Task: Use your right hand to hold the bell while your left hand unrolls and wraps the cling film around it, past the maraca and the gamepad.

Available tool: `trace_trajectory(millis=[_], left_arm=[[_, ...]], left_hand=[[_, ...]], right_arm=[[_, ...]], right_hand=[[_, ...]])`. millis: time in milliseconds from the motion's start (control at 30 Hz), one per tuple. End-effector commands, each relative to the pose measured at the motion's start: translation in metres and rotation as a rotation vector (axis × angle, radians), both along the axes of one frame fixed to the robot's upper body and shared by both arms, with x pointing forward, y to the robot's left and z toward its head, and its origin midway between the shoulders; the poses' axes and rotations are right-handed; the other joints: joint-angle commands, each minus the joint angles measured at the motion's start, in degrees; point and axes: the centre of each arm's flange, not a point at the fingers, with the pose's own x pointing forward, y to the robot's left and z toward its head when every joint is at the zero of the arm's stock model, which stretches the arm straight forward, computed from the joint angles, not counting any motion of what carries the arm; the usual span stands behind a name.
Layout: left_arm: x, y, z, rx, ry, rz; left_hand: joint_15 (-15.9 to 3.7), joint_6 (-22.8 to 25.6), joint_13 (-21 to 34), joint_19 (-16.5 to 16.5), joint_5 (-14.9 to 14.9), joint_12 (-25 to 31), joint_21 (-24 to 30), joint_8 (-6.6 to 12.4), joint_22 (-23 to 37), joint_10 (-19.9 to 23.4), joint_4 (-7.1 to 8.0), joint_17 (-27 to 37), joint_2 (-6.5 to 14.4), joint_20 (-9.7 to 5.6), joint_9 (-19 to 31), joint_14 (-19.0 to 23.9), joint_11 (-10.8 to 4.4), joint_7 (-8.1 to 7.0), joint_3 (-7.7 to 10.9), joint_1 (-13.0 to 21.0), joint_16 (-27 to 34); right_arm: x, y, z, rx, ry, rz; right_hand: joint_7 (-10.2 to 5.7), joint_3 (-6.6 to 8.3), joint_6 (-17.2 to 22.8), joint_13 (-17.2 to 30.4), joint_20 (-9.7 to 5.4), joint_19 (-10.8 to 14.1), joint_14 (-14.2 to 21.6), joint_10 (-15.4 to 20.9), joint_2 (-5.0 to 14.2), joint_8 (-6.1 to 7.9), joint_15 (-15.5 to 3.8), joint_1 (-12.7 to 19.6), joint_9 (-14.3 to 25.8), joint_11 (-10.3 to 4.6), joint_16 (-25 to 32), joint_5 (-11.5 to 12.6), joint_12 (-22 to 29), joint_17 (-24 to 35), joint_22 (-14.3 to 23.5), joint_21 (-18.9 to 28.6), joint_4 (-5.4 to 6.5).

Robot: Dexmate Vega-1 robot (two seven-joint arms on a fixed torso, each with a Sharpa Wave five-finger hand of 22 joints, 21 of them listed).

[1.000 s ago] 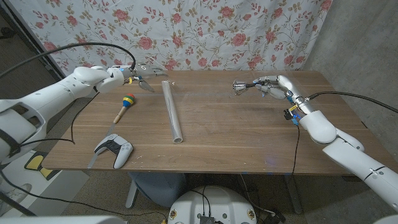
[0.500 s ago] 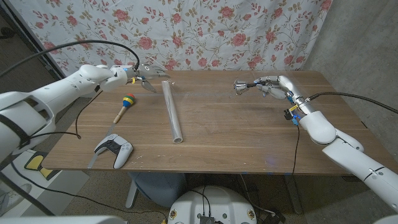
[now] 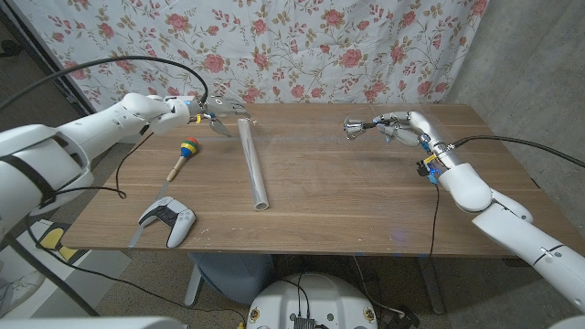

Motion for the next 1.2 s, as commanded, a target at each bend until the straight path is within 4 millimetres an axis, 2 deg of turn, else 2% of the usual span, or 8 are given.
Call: trace_trajectory(millis=[33,300,600,867,967,1200], left_arm=[[0.009,-0.005,-0.004,0.033,0.024,-0.003],[0.013,-0.007,-0.007,0.034,0.031,-0.011],[0.018,-0.009,-0.012,0.018,0.039,-0.013],[0.02,-0.013,-0.014,0.031,0.046,-0.018],[0.02,-0.014,-0.014,0.027,0.043,-0.019],[0.021,-0.016,-0.015,0.035,0.049,-0.017]], left_hand=[[-0.15,0.5,0.3,-0.2,0.3,-0.1,0.5,0.81,0.3,-0.8,-0.26,0.0,-0.6,-0.01,0.5,-0.7,0.0,-0.18,-0.02,0.3,-0.1],[-0.86,-0.8,0.5,-0.2,0.4,0.5,0.6,1.05,0.3,0.1,-0.03,0.1,-0.4,0.02,1.1,0.5,-0.67,-0.49,-0.12,0.2,0.6],[-1.31,-1.9,1.1,2.9,0.4,1.3,1.6,1.95,0.3,1.2,0.39,0.6,0.2,-0.22,2.0,4.3,-1.52,-0.97,-0.21,-0.3,2.1],[-1.65,-2.1,1.3,3.6,0.5,1.7,1.7,2.5,0.4,1.6,0.32,0.9,0.4,-0.37,2.4,4.8,-1.68,-0.79,-0.17,-0.3,2.1],[-2.29,-2.3,1.9,4.3,0.4,3.0,1.7,3.33,0.4,3.9,0.49,1.5,1.0,-0.45,3.0,7.5,-2.3,-0.93,-0.13,-0.5,3.0],[-2.34,-2.3,2.4,4.8,0.4,3.5,1.6,3.95,0.4,4.5,0.48,1.9,1.2,-0.52,3.3,8.2,-2.27,-0.99,-0.1,-0.6,3.2]], right_arm=[[0.003,0.002,0.0,0.002,0.005,-0.005],[0.005,0.003,0.001,0.004,0.008,-0.009],[0.005,0.002,0.001,0.006,0.01,-0.013],[0.006,0.002,0.001,0.005,0.011,-0.012],[0.005,0.002,0.0,0.005,0.012,-0.012],[0.005,0.001,0.0,0.009,0.011,-0.012]], right_hand=[[-0.02,0.42,0.5,0.3,-8.83,-0.3,0.4,0.3,0.25,-0.2,-0.13,0.0,0.2,-0.21,-0.2,0.3,0.0,0.1,0.0,0.4,0.08],[0.03,0.47,0.4,0.2,-8.83,-0.4,0.5,0.4,0.24,-0.25,-0.13,0.0,0.2,-0.21,-0.3,0.3,-0.1,0.2,0.0,0.5,0.07],[0.07,0.53,0.4,0.3,-8.81,-0.4,0.6,0.5,0.22,-0.26,-0.13,0.0,0.2,-0.24,-0.3,0.3,-0.2,0.3,-0.1,0.6,0.06],[-0.02,0.59,0.4,0.3,-8.81,-0.5,0.6,0.5,0.18,-0.29,-0.14,0.0,0.2,-0.28,-0.5,0.3,-0.3,0.3,-0.1,0.7,0.02],[0.0,0.62,0.4,0.4,-8.81,-0.5,0.6,0.4,0.2,-0.28,-0.12,-0.1,0.2,-0.26,-0.4,0.3,-0.2,0.3,-0.1,0.8,0.04],[0.09,0.7,0.4,0.3,-8.81,-0.5,0.6,0.5,0.2,-0.3,-0.14,0.0,0.2,-0.16,-0.6,0.3,-0.4,0.4,-0.2,0.8,0.0]])
